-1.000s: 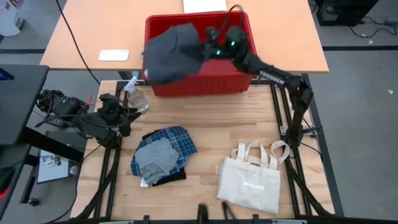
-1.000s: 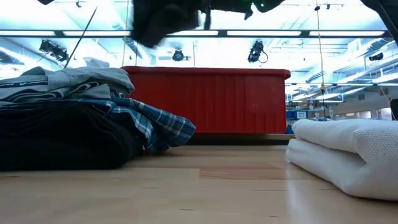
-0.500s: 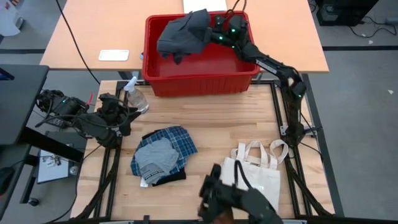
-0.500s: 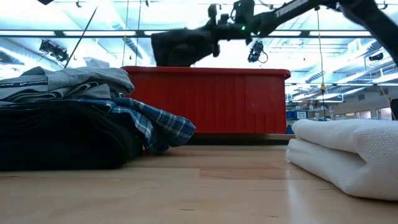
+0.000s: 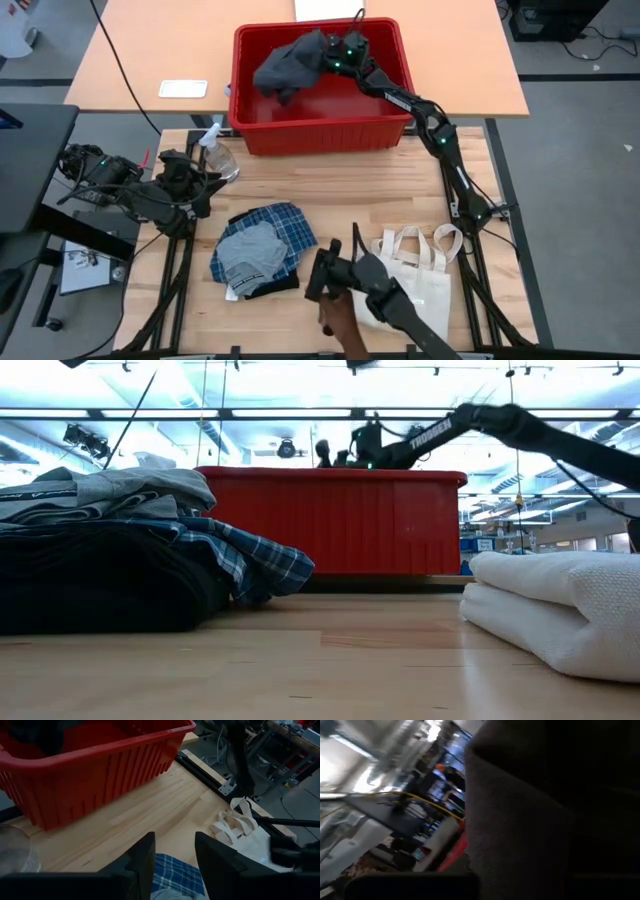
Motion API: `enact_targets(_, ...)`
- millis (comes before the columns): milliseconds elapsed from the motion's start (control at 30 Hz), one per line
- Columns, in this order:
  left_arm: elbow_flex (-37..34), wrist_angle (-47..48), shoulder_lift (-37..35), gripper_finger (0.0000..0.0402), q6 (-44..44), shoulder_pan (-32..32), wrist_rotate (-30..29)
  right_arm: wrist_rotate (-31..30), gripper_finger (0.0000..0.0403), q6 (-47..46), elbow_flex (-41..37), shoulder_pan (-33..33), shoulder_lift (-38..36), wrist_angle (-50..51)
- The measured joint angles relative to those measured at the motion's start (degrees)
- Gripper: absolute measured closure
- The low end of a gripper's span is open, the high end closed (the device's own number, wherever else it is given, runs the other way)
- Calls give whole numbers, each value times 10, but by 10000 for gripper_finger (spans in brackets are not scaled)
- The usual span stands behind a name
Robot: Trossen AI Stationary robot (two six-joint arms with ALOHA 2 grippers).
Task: Fold laundry
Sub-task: Put the gray pants into the red bin
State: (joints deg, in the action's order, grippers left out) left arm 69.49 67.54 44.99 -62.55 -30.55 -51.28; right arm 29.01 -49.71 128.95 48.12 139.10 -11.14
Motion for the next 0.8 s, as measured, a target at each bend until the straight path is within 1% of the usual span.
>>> enact_targets(100,0,0,0,257,-3,0,0,-2,345,-22,11,5,16,60)
enact_targets(233,0,0,0,257,1,0,0,-51,344,-14,12,5,15,170)
enact_targets(333,0,0,0,258,2,0,1,-69,344,-17,12,9,14,212)
enact_targets(467,0,1,0,257,3,0,1,-68,340,-23,13,19,13,271)
enact_targets(600,0,1,0,258,6,0,9,-56,325,-15,13,29,13,326)
enact_targets(700,0,1,0,257,7,0,18,-45,306,22,13,33,13,362)
enact_targets(800,0,0,0,257,7,0,28,-35,277,48,13,32,13,390)
